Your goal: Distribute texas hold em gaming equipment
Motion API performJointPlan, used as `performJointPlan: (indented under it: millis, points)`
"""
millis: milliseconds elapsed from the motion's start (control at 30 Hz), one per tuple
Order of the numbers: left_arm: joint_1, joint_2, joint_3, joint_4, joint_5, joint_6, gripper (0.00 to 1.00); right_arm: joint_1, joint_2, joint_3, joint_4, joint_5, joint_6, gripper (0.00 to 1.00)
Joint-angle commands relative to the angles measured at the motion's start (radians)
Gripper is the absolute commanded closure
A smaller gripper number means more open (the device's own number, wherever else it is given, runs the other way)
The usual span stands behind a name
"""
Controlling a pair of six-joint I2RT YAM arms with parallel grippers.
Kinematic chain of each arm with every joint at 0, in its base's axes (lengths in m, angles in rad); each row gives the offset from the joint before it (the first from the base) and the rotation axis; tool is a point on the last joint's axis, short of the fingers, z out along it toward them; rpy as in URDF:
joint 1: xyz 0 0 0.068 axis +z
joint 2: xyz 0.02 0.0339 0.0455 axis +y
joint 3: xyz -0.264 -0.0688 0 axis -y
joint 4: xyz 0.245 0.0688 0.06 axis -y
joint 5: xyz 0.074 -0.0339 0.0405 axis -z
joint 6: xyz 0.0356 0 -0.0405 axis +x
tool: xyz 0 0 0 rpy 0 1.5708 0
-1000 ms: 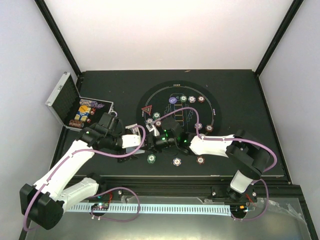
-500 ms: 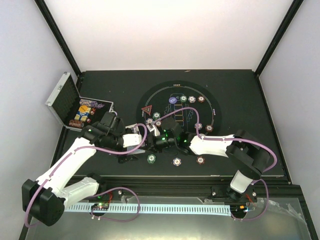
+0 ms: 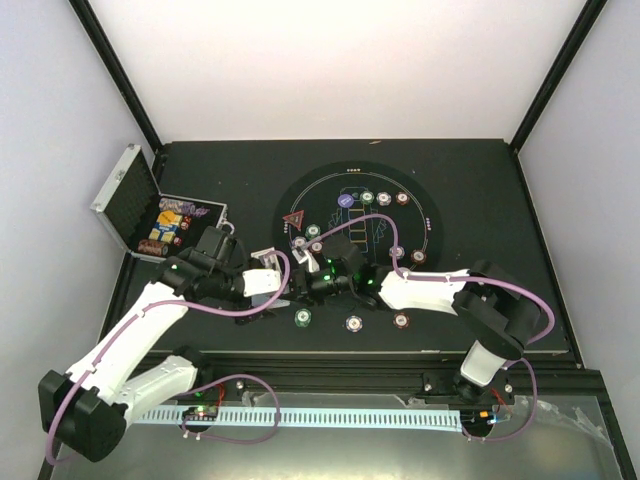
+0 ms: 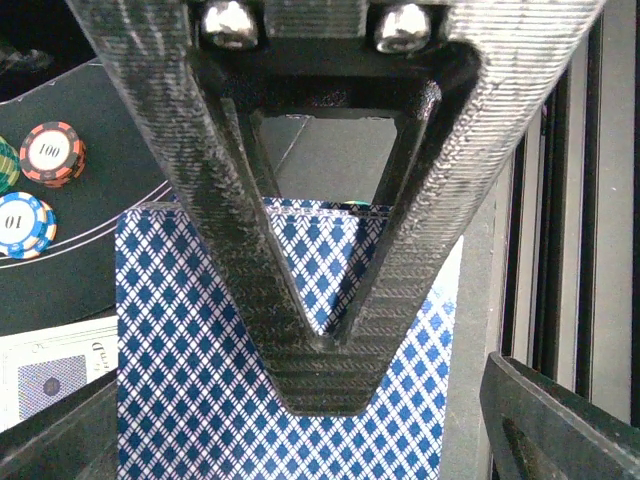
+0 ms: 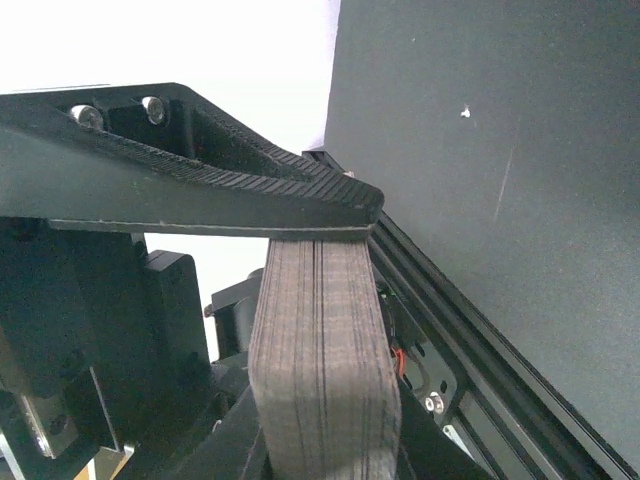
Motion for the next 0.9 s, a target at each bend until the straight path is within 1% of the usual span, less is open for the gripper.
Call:
performJointPlan:
  millis: [0,100,200,333,467,633,700,800,867]
  points:
    - [-0.011,0.009,-0.009,-0.011,0.034,0.024,0.14,-0.008,-0.029,0.029,0.017,0.037,-0.014,0.99]
    - [-0.010,0.027,-0.007,-0.011,0.002,0.018,0.18,-0.007,-0.027,0.033,0.011,0.039,-0.017,0.99]
    - [-0.010,0.038,0.004,-0.012,-0.014,0.011,0.24,-0.007,-0.025,0.033,0.009,0.039,-0.017,0.99]
    - [-0.011,0.043,0.015,-0.019,-0.002,0.017,0.36,-0.006,-0.016,0.035,-0.006,0.049,-0.026,0.99]
    - [-0.010,0.042,0.023,-0.026,0.005,0.013,0.38,-0.006,0.000,0.038,-0.026,0.059,-0.034,0.99]
    - [-0.011,0.037,0.005,-0.014,-0.029,0.008,0.47,-0.007,0.015,0.036,-0.005,0.061,-0.024,0.99]
    - [-0.010,0.031,-0.001,-0.009,-0.040,0.006,0.54,-0.007,0.016,0.039,-0.006,0.061,-0.026,0.99]
    - [-0.011,0.023,-0.004,0.008,-0.057,-0.008,0.78,-0.006,0.012,0.039,-0.013,0.065,-0.033,0.99]
    - [-0.011,0.015,-0.004,0.014,-0.065,-0.015,0.89,-0.007,0.008,0.031,-0.006,0.068,-0.034,0.99]
